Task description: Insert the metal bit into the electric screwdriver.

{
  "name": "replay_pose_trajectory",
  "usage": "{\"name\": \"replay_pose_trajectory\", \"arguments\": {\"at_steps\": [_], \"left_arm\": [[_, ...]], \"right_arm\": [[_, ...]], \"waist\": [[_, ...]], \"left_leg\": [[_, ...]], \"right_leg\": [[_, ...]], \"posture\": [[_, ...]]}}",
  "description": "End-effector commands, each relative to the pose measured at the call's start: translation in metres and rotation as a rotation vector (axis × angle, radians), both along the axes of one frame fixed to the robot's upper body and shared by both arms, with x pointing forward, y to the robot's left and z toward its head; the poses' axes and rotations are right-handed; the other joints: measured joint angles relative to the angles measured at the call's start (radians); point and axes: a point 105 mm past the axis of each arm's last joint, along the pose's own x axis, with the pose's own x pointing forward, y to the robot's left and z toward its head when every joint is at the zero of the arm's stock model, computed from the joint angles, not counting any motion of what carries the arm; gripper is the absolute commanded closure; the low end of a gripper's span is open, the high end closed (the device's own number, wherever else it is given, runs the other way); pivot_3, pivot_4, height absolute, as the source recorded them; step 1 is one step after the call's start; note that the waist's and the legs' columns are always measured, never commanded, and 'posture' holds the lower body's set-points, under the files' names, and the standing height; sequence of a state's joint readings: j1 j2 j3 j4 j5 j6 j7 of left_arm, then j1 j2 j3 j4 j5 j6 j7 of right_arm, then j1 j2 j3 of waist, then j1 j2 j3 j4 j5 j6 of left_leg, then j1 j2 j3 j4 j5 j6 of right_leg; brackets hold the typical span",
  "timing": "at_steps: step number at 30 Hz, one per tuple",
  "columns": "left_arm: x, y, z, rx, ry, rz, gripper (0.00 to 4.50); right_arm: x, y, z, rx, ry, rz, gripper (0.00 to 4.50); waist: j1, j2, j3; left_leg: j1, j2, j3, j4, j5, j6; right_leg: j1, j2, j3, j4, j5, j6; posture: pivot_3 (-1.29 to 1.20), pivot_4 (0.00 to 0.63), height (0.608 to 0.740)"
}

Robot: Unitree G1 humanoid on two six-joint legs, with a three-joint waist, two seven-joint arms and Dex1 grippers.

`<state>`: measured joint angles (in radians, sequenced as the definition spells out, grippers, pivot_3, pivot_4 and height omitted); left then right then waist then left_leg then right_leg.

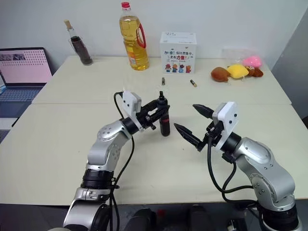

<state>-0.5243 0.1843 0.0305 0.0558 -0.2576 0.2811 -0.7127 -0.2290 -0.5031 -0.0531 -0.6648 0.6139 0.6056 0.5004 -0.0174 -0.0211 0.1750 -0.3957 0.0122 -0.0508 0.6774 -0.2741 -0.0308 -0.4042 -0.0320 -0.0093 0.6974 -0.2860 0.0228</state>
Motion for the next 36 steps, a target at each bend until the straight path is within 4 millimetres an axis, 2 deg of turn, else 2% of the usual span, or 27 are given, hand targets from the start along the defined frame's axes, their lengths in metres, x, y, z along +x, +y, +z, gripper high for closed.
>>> {"name": "replay_pose_trajectory", "arguments": {"at_steps": [1,3,6,10,12,16,21,25,29,36], "left_arm": [[-0.008,0.008,-0.006,0.052,0.008,0.002,2.83],[-0.010,0.007,-0.008,0.058,0.016,-0.004,2.83],[-0.009,0.000,-0.008,0.056,0.017,-0.008,2.83],[-0.006,-0.011,-0.006,0.046,0.005,-0.017,2.83],[-0.006,-0.013,-0.007,0.045,0.006,-0.017,2.83],[-0.005,-0.015,-0.010,0.048,0.001,-0.008,2.83],[-0.005,-0.017,-0.010,0.038,-0.008,0.010,2.83],[-0.006,-0.017,-0.014,0.036,0.002,0.029,2.83],[-0.010,-0.017,-0.017,0.022,0.010,0.057,2.83],[-0.012,-0.012,-0.018,0.022,0.016,0.085,2.83]], "right_arm": [[0.002,-0.008,0.000,-0.017,-0.002,-0.025,0.00],[0.005,-0.013,-0.003,-0.013,0.020,-0.047,0.00],[0.020,-0.034,-0.012,-0.078,0.064,-0.150,0.00],[0.059,-0.096,-0.031,-0.326,0.259,-0.383,0.00],[0.066,-0.110,-0.033,-0.395,0.293,-0.405,0.00],[0.076,-0.120,-0.045,-0.457,0.444,-0.382,0.00],[0.087,-0.128,-0.061,-0.404,0.707,-0.390,0.00],[0.096,-0.135,-0.070,-0.413,0.804,-0.426,0.00],[0.113,-0.153,-0.090,-0.452,0.896,-0.537,0.00],[0.125,-0.156,-0.101,-0.478,0.954,-0.545,0.00]], "waist": [[0.000,0.000,0.000],[-0.001,0.000,0.000],[0.000,0.000,0.000],[0.006,0.000,0.000],[0.012,0.000,0.000],[0.012,0.000,0.000],[0.014,0.001,0.000],[0.017,0.001,-0.001],[0.015,0.001,-0.001],[0.014,0.001,-0.003]], "left_leg": [[0.000,0.000,0.000,0.000,0.000,0.000],[0.000,0.000,0.000,0.000,0.000,0.000],[0.001,0.000,0.000,-0.001,0.000,0.000],[0.002,-0.001,0.002,0.000,0.000,0.000],[0.002,-0.002,0.003,0.000,0.000,0.000],[0.001,0.000,0.005,-0.001,0.000,0.000],[0.002,0.000,0.005,0.000,0.000,0.000],[0.000,-0.001,0.005,0.000,0.000,0.000],[0.001,-0.001,0.005,0.000,0.000,0.000],[0.001,-0.001,0.008,0.000,0.000,0.000]], "right_leg": [[0.000,0.000,0.000,0.000,0.000,0.000],[0.000,0.001,0.000,0.000,0.000,0.000],[0.001,0.001,0.000,0.000,0.000,0.000],[0.001,-0.001,-0.001,0.000,0.000,0.000],[0.001,-0.001,0.000,0.000,0.000,0.000],[0.001,0.001,0.000,-0.001,0.000,0.000],[0.001,0.000,0.001,0.000,0.000,0.000],[0.001,-0.002,0.000,-0.002,0.000,0.000],[0.001,-0.002,0.001,-0.001,0.000,0.000],[0.001,-0.002,0.000,-0.001,0.001,0.000]], "posture": [[0.00,0.150,0.740],[0.00,0.150,0.740],[0.00,0.150,0.740],[0.00,0.150,0.740],[0.00,0.150,0.740],[0.00,0.150,0.740],[0.00,0.150,0.740],[0.00,0.150,0.740],[0.00,0.150,0.740],[0.00,0.150,0.740]]}}
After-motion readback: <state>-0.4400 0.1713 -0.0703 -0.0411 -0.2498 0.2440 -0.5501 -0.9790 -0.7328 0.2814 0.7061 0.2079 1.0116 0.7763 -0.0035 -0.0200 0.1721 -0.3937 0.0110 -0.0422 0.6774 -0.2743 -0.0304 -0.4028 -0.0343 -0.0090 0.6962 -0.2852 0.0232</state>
